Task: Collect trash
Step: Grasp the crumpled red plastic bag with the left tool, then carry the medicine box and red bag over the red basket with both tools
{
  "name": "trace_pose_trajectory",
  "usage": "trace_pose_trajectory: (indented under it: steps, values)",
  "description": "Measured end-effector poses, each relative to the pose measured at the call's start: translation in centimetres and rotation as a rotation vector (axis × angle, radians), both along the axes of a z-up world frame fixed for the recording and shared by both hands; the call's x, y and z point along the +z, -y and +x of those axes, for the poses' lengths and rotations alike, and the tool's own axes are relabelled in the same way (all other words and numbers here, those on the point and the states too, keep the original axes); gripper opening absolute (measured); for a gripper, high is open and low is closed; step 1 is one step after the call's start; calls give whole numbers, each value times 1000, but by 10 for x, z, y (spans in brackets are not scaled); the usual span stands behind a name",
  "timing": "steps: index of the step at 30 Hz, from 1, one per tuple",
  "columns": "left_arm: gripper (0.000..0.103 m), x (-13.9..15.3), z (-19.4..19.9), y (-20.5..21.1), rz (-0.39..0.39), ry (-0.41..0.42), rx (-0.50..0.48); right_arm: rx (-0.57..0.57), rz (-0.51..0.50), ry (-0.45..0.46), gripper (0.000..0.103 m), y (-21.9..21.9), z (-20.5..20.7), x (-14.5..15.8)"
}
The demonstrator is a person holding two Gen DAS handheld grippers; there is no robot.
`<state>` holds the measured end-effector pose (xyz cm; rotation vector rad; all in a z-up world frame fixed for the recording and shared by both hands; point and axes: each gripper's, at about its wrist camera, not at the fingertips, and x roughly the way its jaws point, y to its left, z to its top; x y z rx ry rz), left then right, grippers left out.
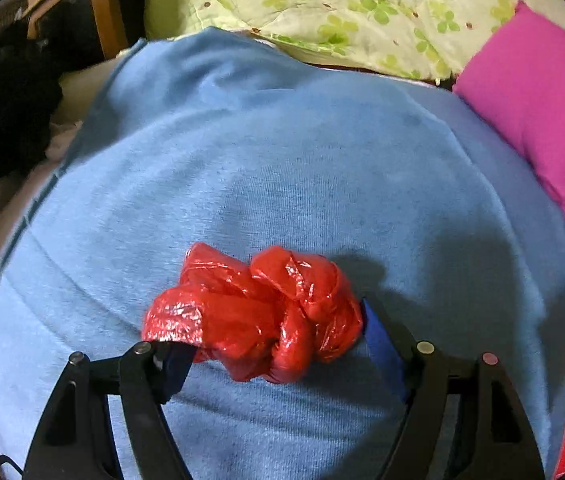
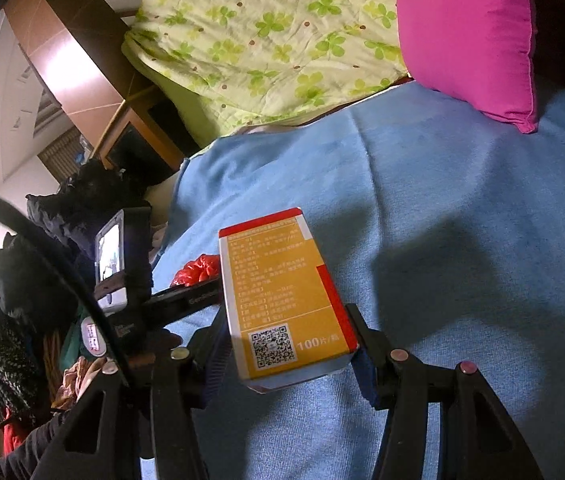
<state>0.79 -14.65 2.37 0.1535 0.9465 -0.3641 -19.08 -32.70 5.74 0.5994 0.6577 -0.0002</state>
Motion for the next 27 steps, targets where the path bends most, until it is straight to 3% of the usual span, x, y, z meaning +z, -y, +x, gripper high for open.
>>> trace_pose_trajectory:
  steps: [2, 7, 20, 27]
  values:
    - [70, 0, 2, -4, -37, -7, -6, 1, -3, 2, 56, 0, 0, 0]
    - [63, 6, -7, -12, -43, 25, -20, 0, 0, -2, 56, -1, -1, 1]
    - [62, 21, -80, -41, -16, 85, -48, -11, -19, -18, 56, -2, 0, -2]
    - [62, 24, -123, -60, 22, 87, -36, -19, -93, -26, 56, -12, -11, 1]
